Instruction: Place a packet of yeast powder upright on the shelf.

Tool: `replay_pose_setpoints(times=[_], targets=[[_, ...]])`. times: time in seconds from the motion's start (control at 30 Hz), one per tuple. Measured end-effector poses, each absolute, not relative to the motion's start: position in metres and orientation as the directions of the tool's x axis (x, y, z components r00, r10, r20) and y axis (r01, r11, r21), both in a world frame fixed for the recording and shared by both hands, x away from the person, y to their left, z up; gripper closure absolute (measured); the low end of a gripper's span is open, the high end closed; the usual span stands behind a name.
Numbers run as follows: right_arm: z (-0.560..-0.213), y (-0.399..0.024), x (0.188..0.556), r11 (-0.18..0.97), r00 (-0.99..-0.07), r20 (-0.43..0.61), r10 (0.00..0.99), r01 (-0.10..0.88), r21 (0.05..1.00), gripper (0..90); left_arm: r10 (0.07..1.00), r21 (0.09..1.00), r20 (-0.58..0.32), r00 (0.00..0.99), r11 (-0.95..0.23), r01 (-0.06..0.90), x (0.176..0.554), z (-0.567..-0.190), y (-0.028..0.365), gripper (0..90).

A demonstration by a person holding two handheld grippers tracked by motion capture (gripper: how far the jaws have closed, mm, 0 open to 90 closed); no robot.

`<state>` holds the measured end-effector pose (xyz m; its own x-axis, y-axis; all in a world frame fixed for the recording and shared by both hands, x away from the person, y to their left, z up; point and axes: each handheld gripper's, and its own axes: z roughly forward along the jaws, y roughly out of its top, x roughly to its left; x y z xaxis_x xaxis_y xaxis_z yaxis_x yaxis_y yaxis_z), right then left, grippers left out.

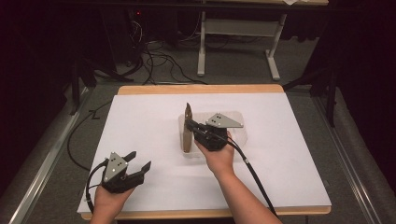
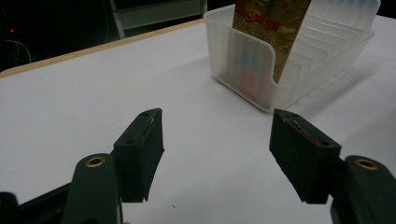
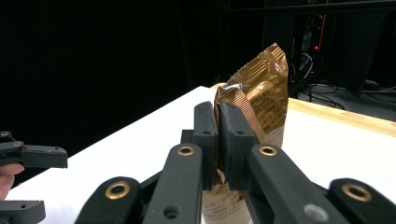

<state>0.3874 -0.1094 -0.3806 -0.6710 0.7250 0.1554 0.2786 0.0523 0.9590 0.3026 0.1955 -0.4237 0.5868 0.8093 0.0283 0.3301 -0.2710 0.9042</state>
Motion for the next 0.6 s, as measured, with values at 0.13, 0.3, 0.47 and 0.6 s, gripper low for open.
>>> replay_pose_setpoints(times=[0.13,0.3,0.47,0.6], targets=[[-0.3803,-0.1095,0.3875,0.049,-0.668,0.16,0.726,0.284,0.958,81.7,0.809,0.904,0.028,0.587,-0.271,0.33,0.3025,-0.4237,0.1953,35.6],[-0.3798,-0.1086,0.3872,0.046,-0.66,0.164,0.733,0.289,0.956,73.5,0.809,0.905,0.028,0.587,-0.27,0.329,0.3025,-0.4236,0.1955,35.6],[-0.3786,-0.1088,0.3872,0.042,-0.654,0.163,0.739,0.286,0.957,64.8,0.809,0.905,0.029,0.587,-0.271,0.329,0.3025,-0.4235,0.1956,35.6],[-0.3769,-0.1096,0.3863,0.046,-0.651,0.161,0.742,0.289,0.956,53.3,0.808,0.905,0.028,0.588,-0.271,0.329,0.3027,-0.4234,0.1957,35.6]])
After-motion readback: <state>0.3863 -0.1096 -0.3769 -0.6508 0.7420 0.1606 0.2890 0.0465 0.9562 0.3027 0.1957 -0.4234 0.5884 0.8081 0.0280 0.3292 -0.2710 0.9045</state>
